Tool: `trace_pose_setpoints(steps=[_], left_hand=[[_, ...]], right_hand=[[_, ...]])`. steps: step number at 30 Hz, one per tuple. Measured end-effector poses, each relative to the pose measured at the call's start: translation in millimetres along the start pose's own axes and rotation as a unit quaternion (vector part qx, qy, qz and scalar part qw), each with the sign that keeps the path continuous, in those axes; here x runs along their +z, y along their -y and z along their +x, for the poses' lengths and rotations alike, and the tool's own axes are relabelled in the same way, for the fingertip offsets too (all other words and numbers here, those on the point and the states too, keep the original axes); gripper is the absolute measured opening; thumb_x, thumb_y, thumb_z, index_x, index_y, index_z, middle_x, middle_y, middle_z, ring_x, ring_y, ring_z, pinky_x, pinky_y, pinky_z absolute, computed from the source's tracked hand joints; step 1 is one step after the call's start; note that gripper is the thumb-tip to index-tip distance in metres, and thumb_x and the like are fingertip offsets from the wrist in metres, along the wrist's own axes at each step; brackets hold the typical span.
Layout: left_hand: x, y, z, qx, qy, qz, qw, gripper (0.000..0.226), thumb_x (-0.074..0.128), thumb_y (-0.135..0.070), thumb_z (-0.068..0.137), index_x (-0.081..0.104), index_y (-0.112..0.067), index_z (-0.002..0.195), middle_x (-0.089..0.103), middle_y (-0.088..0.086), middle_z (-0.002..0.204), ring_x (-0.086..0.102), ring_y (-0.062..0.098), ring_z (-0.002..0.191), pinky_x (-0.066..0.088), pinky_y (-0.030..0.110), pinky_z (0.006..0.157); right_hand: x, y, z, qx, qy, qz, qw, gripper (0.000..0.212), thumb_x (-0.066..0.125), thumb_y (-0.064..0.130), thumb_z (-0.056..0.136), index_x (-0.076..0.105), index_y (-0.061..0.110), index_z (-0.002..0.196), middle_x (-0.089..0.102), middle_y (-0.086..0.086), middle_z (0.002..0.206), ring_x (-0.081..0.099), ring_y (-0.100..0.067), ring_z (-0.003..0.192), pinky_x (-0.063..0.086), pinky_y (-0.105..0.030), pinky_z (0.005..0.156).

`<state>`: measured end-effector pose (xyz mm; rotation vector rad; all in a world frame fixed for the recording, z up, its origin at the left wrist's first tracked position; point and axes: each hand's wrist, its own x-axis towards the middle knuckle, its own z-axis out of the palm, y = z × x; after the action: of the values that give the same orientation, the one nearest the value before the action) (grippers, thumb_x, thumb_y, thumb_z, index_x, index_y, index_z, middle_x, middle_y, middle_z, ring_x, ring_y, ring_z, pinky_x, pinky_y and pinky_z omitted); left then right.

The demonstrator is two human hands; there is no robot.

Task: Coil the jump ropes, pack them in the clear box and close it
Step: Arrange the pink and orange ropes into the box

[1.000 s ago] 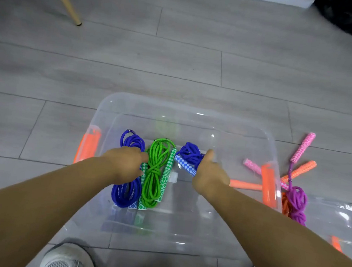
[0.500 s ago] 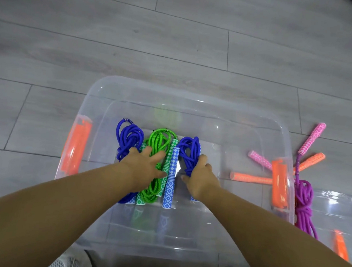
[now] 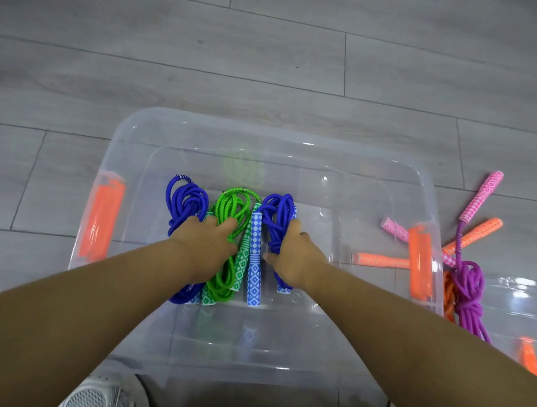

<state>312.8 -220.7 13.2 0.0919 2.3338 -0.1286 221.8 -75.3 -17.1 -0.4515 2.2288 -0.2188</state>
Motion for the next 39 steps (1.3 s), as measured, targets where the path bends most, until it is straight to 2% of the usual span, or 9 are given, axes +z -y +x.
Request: trace_pose_setpoints(steps=[6,12,16,21,26,29,33,36,39], left_hand=[[-22.5,-4.3,-5.7,-0.026,0.017,0.002,1.000,0.042,0.046,-0.031,0.096,0.039,-0.022,0.136,0.041,0.006,0.131,0.042,0.030,0.122,0.041,0.042,0.092],[-60.0,-33.1,-18.4,-0.029,-0.027,0.076,0.996,0.034,0.045,-0.030,0.096,0.045,-0.022,0.129,0.048,0.004,0.129,0.047,0.027,0.119,0.042,0.039,0.087],[-93.9,-63.2,-33.1,-0.025,-0.102,0.087,0.991,0.030,0.041,-0.031,0.096,0.047,-0.025,0.125,0.050,0.000,0.127,0.049,0.024,0.119,0.041,0.035,0.089],[-152.9,-100.0,-48.9,-0.033,-0.191,0.058,0.979,0.035,0.038,-0.045,0.096,0.047,-0.026,0.124,0.052,-0.002,0.123,0.052,0.024,0.116,0.042,0.034,0.087],[-210.4,-143.0,-34.2,-0.007,-0.277,0.033,0.960,0.038,0.036,-0.050,0.095,0.048,-0.029,0.125,0.053,-0.004,0.121,0.054,0.023,0.113,0.046,0.034,0.084],[-231.8,-181.3,-11.5,0.040,-0.294,0.010,0.955,0.037,0.038,-0.049,0.095,0.050,-0.028,0.122,0.054,-0.003,0.120,0.055,0.024,0.112,0.047,0.035,0.083],[-231.5,-230.2,25.5,0.098,-0.269,0.010,0.958,0.038,0.039,-0.048,0.094,0.049,-0.028,0.124,0.054,-0.002,0.121,0.054,0.024,0.114,0.044,0.033,0.084],[-221.2,-254.0,53.4,0.120,-0.221,0.023,0.968,0.038,0.040,-0.047,0.095,0.046,-0.029,0.127,0.052,-0.001,0.126,0.052,0.024,0.116,0.042,0.031,0.086],[-212.3,-267.7,84.4,0.123,-0.159,0.034,0.979,0.034,0.043,-0.044,0.095,0.048,-0.028,0.124,0.053,0.002,0.128,0.052,0.026,0.117,0.042,0.033,0.085]], right_hand=[[-47.9,-9.4,-17.8,-0.071,0.021,-0.152,0.986,0.042,0.052,0.037,0.091,0.045,0.012,0.123,0.052,-0.011,0.120,0.054,-0.030,0.106,0.040,-0.032,0.077],[-107.9,-28.2,-66.6,-0.135,0.004,-0.241,0.961,0.043,0.050,0.039,0.092,0.044,0.016,0.129,0.052,-0.008,0.124,0.051,-0.029,0.112,0.041,-0.034,0.082],[-151.5,-53.8,-99.4,-0.160,-0.078,-0.192,0.965,0.043,0.054,0.043,0.089,0.046,0.019,0.124,0.055,-0.006,0.123,0.052,-0.026,0.111,0.045,-0.036,0.090],[-197.1,-101.7,-149.6,-0.189,-0.174,-0.077,0.963,0.034,0.057,0.043,0.087,0.053,0.024,0.116,0.062,0.007,0.109,0.051,-0.011,0.086,0.046,-0.030,0.085],[-212.9,-190.7,-168.2,-0.100,-0.205,-0.006,0.974,0.032,0.060,0.040,0.086,0.055,0.022,0.112,0.060,0.007,0.101,0.053,-0.013,0.084,0.041,-0.026,0.077],[-200.2,-249.6,-161.2,-0.018,-0.216,0.077,0.973,0.030,0.063,0.034,0.085,0.058,0.016,0.109,0.064,-0.002,0.103,0.056,-0.019,0.088,0.039,-0.024,0.073],[-169.3,-308.0,-138.6,0.081,-0.177,0.140,0.971,0.035,0.062,0.038,0.086,0.057,0.013,0.111,0.062,-0.007,0.109,0.055,-0.021,0.092,0.042,-0.026,0.076],[-141.8,-336.1,-121.6,0.130,-0.133,0.128,0.974,0.041,0.060,0.040,0.087,0.053,0.012,0.117,0.059,-0.010,0.117,0.054,-0.026,0.106,0.045,-0.032,0.088],[-114.1,-346.0,-108.6,0.149,-0.081,0.114,0.979,0.051,0.059,0.043,0.087,0.045,0.009,0.122,0.057,-0.013,0.120,0.053,-0.029,0.109,0.045,-0.034,0.088]])
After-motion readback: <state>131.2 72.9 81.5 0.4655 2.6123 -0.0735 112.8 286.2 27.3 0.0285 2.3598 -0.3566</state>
